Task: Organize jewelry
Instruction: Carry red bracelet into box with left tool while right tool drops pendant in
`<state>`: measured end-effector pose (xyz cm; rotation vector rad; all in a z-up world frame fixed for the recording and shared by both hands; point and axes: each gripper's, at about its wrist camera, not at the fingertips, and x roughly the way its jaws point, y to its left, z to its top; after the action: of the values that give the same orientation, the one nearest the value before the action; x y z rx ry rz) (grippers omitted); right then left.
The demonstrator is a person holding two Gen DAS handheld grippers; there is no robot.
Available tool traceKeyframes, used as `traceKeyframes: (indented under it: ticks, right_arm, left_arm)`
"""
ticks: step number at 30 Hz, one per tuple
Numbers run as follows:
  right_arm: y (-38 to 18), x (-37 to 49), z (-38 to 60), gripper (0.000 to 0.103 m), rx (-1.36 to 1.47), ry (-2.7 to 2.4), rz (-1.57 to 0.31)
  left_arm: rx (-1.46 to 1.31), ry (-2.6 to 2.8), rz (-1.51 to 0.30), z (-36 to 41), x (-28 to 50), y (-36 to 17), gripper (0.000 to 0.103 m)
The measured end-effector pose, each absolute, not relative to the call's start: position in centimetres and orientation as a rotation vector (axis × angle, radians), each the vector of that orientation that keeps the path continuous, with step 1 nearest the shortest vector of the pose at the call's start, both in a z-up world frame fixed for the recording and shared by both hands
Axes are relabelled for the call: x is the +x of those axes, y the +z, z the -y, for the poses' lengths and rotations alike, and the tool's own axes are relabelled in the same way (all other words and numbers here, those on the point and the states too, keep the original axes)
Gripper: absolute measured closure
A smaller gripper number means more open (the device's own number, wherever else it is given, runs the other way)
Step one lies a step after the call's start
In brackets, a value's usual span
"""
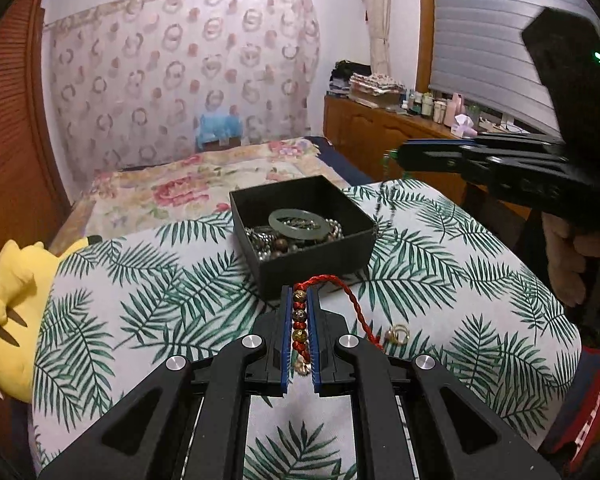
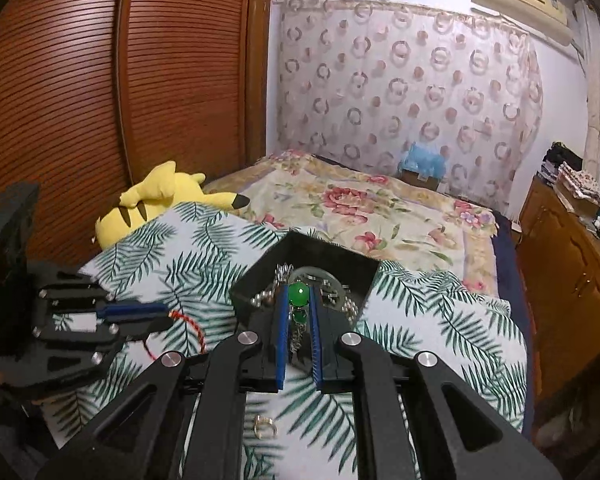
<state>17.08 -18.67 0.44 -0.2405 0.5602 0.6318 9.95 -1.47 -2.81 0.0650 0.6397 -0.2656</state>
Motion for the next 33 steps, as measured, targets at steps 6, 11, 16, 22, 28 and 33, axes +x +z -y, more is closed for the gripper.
traceKeyframes:
  ticks: [6,11,16,22,28,33]
  right_arm:
    - [0.3,20.2,17.8,0.092,-0.203,0.637,-0.570]
    - [-1.1,22.5,17.2,0.091,-0.171,0.630,-0.607]
    - [-2.5,23.8,17.0,0.090,-0.152,0.632,-0.637]
    - [-3.2,23.9,18.1,0.089,-0.141,0.618,-0.644]
    - [-4.5,23.5,20.1,0.089,-0.132,0.584,-0.668]
    - [-5.7,22.7,21.6,0.089,-0.137,0.568,-0.680]
  left_arm:
    - [0.074,-0.257,-0.627,1.3,11.3,-2.2,0.097]
    - [0.070,-0.242,-0.617,1.1,13.2,-1.4,0.097]
    - [0.075,-0.230,-0.611,1.0,14.8,-0.8,0.097]
    - [0.084,-0.221,-0.613,1.6,16.5,-0.8,0.097]
    - [0.106,-0.200,-0.607,2.3,18.4,-1.1,0.097]
    - [0.098,-0.178,-0.625,2.2,20.3,-2.0,0.097]
